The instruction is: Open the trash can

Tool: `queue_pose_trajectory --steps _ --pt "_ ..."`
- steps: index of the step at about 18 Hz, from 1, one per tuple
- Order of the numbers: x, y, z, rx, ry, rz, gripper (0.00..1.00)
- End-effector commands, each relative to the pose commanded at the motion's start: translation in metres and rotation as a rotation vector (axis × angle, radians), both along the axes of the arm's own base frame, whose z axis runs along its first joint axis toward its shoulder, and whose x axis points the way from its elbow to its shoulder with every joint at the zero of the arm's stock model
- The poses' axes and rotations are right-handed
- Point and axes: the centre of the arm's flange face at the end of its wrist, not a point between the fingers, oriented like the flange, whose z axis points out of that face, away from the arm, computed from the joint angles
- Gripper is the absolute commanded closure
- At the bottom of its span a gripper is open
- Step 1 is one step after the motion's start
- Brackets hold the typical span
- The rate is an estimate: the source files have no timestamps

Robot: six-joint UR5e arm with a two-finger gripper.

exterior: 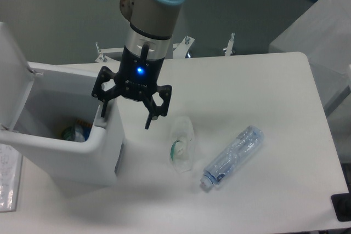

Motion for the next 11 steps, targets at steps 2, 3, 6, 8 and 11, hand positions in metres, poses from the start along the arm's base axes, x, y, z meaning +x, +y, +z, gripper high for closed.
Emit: queue_pose_trajectory --steps 2,3,6,8,11 --pt "-0.004 -0.002 0.002 0.003 0.003 0.008 0.0" --pt "-0.009 -0.006 0.005 0.007 0.008 0.018 0.0" --pt "-0.036 -0.018 0.017 0.022 0.024 0.066 0.0" --pt "-0.052 -0.023 0.025 0.032 0.04 0.092 0.0" --pt "-0.082 -0.024 0.021 0.025 0.044 0.125 0.0"
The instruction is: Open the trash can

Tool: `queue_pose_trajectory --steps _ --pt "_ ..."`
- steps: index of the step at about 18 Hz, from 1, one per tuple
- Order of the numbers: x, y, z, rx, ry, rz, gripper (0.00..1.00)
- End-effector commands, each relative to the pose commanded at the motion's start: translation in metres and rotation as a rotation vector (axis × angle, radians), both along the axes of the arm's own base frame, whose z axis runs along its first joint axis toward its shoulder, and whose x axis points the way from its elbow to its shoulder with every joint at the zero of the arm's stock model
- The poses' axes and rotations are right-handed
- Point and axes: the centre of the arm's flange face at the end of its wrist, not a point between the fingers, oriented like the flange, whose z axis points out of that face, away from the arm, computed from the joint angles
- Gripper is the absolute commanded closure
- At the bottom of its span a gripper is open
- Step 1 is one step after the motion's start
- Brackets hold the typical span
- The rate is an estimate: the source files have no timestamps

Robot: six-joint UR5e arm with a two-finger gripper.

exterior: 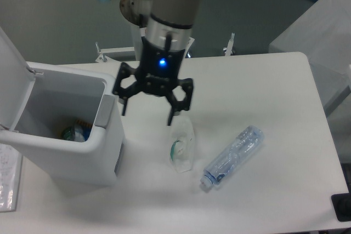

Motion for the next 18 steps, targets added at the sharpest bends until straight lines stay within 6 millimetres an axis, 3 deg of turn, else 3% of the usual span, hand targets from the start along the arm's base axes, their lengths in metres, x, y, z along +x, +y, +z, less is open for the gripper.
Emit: queue_pose_trajectory --steps 4,7,13,18 --pt "-0.057 -0.01 -0.032 -0.046 0.004 0.042 0.0" --pt "-0.098 -0.029 -0.06 -0.16 0.124 -0.023 0.0" --pt "-0.155 -0.032 -0.101 -0.372 0.292 -0.253 0.0" --pt "-0.176 -0.034 -0.15 -0.541 0.297 -0.427 0.0"
